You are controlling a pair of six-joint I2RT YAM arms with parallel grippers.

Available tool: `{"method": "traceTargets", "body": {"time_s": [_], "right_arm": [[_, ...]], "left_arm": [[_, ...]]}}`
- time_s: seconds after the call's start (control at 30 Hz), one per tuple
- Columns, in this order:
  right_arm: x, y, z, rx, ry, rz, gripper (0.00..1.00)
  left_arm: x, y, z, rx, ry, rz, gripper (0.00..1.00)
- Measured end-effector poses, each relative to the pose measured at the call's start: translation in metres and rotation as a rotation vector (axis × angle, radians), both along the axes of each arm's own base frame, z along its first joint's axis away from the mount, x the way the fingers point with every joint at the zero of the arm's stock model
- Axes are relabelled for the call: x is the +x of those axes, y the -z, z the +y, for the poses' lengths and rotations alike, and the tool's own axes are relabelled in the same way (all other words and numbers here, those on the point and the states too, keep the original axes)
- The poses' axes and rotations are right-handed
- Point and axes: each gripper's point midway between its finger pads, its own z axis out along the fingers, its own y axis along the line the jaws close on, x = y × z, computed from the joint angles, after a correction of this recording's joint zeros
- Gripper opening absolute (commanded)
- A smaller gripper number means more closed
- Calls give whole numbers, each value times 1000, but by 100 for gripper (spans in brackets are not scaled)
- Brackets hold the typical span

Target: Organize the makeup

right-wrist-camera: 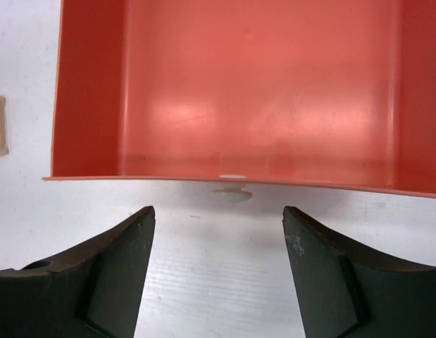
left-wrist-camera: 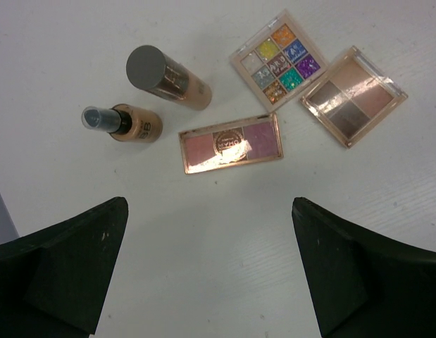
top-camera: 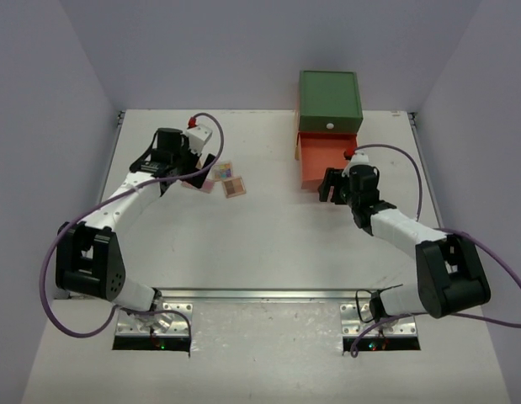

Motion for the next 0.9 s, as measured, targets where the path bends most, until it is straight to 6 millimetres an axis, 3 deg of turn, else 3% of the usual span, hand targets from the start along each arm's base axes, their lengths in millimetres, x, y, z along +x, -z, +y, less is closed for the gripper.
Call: {"method": "traceTargets", "body": {"time_s": [0.23,0.47,0.7,0.9], "right_arm": [[-16,-11,3,3,-45,21,78],[-33,-26,5,14,-82,3,78],[-42,-37,3,5,-96,-21,78],[-44,-41,2,-3,-102,-30,78]], "left_arm": [[48,1,0,7,-39,6,99],[100,14,7,50,-112,6,90],[117,49,13,84,-153,81,70],[113,64,14,67,-170,138,51]]}}
